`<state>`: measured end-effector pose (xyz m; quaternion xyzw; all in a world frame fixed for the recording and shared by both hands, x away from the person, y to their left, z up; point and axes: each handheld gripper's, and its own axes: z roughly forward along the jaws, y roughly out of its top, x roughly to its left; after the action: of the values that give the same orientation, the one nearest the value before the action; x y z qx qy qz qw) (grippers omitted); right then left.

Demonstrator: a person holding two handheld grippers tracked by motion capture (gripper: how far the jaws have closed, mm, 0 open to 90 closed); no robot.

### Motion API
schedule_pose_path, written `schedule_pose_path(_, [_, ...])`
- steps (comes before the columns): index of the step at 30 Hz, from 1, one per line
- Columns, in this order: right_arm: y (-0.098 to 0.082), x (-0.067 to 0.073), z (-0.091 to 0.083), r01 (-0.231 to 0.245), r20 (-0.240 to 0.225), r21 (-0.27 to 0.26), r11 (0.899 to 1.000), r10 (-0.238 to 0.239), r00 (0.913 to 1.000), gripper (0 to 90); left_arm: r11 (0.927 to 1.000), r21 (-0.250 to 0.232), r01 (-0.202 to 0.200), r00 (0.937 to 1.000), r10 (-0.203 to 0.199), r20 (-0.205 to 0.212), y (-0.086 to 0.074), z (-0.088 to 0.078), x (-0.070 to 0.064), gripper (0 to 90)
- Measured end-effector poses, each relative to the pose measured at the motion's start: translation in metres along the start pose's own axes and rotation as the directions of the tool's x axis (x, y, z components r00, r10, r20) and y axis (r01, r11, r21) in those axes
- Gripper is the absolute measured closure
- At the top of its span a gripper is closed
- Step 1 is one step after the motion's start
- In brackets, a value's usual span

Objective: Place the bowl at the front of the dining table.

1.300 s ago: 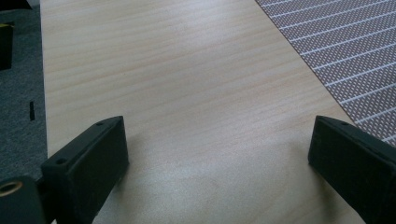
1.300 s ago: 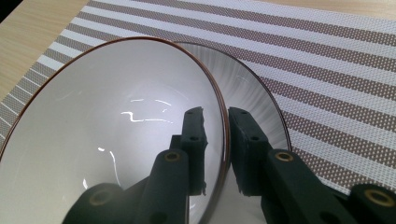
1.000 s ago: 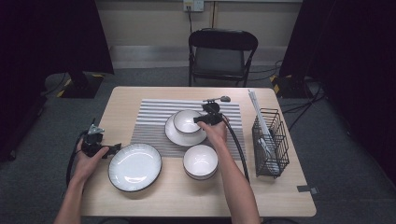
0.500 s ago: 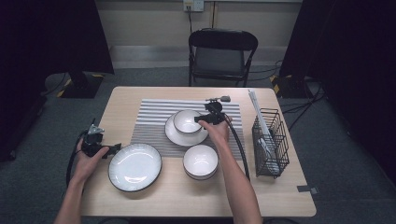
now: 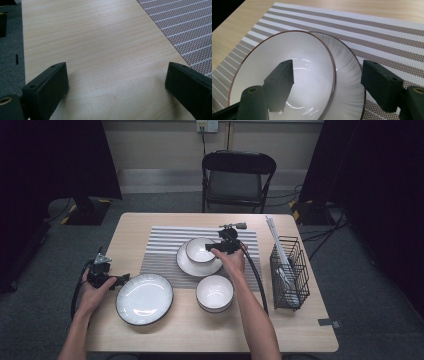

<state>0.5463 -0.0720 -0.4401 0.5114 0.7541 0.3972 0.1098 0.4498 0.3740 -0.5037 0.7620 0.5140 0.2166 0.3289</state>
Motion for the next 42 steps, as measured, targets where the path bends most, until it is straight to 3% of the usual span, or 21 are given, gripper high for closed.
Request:
schedule_pose_path(7, [-0.002, 0.007, -0.006, 0.025, -0.023, -0.009, 1.000, -0.026, 0.9994, 24.3, 1.0000, -0.001, 0.001, 1.0000, -0.001, 0.000, 0.000, 0.000, 0.000, 4.3])
schedule_pose_path(15, [-0.003, 0.007, -0.016, 0.015, -0.029, -0.013, 1.000, -0.016, 0.9994, 24.5, 1.0000, -0.001, 0.001, 1.0000, -0.001, 0.000, 0.000, 0.000, 0.000, 4.3])
schedule_pose_path(25, [-0.006, 0.012, -0.028, 0.038, -0.040, -0.035, 0.999, -0.039, 0.9984, 24.9, 1.0000, -0.001, 0.001, 1.0000, -0.001, 0.000, 0.000, 0.000, 0.000, 4.3])
schedule_pose_path(42, [-0.006, 0.020, -0.062, 0.067, -0.067, -0.111, 0.992, -0.075, 0.9950, 32.1, 1.0000, -0.001, 0.002, 1.0000, -0.002, 0.000, 0.000, 0.000, 0.000, 4.3])
